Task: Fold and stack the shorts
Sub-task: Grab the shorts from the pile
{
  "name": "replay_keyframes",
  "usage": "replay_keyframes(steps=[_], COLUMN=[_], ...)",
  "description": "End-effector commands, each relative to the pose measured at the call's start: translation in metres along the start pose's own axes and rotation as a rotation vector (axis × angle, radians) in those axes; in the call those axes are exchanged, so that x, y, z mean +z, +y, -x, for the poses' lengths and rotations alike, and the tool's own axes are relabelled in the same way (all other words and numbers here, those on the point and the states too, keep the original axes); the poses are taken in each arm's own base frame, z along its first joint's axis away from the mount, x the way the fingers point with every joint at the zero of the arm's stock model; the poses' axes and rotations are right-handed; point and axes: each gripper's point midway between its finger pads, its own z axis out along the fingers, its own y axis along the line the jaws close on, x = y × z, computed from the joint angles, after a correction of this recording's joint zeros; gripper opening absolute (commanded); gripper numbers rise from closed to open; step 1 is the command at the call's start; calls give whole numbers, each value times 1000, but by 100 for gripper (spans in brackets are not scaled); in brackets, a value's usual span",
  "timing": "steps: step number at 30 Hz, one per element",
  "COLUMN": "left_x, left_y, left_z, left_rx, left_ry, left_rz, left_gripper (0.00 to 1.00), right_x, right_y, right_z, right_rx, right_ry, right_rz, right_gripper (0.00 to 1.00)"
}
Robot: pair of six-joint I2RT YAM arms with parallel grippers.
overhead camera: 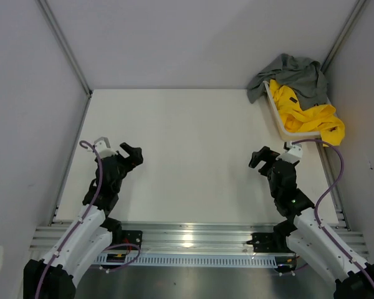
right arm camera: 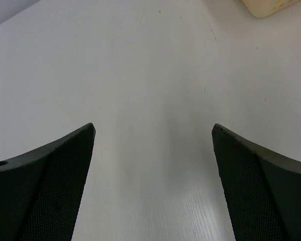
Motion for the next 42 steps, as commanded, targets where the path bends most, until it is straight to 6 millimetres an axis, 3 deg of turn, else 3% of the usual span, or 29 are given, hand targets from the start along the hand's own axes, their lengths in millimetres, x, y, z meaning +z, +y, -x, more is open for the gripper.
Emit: replay_keyframes(steps=[1,2,3,5,6,7,8,9,11,12,13,14,15,18,19,20,22,23,28,29,31,32,33,35,39,41,42], left_x=[-9,-10,-12,-15,-14,-15,-15,-15,-16,-16,-16,-16,-16,-17,-17,-17,-17,-16,-16,-16,-15,-15,-15,-15,-14,-13,-13], left_y=[-25,-25,-27,-30,-27,-27,-28,-29,-30,-30,-30,-32,-33,-33,-33,-33,-34,-33,-35,-35,-36,-35,-36,-36,-37,-37,-37], left_z=[16,12,12,14,10,12,11,12,12,12,10,10,11,11,11,10,11,11,9,9,10,9,10,9,7,7,7], left_rx=[-24,-25,-25,3,11,14,17,17,22,24,28,31,29,34,37,38,37,39,38,38,38,38,37,37,38,39,39], left_ry=[-60,-59,-61,-60,-51,-54,-54,-58,-62,-64,-62,-62,-66,-66,-66,-64,-66,-67,-56,-56,-56,-53,-54,-50,-44,-39,-39], left_rz=[-140,-160,-174,-190,-183,-181,-185,-190,-204,-209,-210,-223,-229,-228,-230,-231,-234,-232,-238,-238,-238,-238,-239,-240,-243,-242,-242], left_gripper=[99,99,99,99,99,99,99,99,99,99,99,99,99,99,99,99,99,99,99,99,99,99,99,99,99,99,99], right_x=[-7,-9,-13,-11,-12,-9,-2,8,23,44,50,59,71,110,130,138,161,168,205,217,229,240,244,255,275,288,298], right_y=[11,6,17,21,34,37,31,42,42,23,34,31,16,-6,-17,-18,-34,-40,-66,-74,-77,-84,-85,-94,-108,-107,-113], right_z=[28,27,50,62,82,87,97,107,122,125,141,149,160,175,162,175,168,177,170,159,158,144,145,126,112,115,104], right_rx=[29,26,43,34,46,52,71,96,154,192,249,274,305,393,440,467,506,530,577,588,609,631,642,665,685,680,674], right_ry=[-37,-8,-36,-16,-29,-23,-32,-7,9,33,37,33,15,17,58,39,50,13,-18,-2,0,24,20,39,0,0,18], right_rz=[12,-25,-5,-23,13,16,-10,26,46,-2,51,44,-2,-82,-125,-132,-188,-221,-328,-352,-360,-387,-394,-437,-503,-500,-515], right_gripper=[99,100,100,99,100,99,99,99,99,99,99,100,99,99,99,99,97,96,96,96,96,96,96,96,94,92,87])
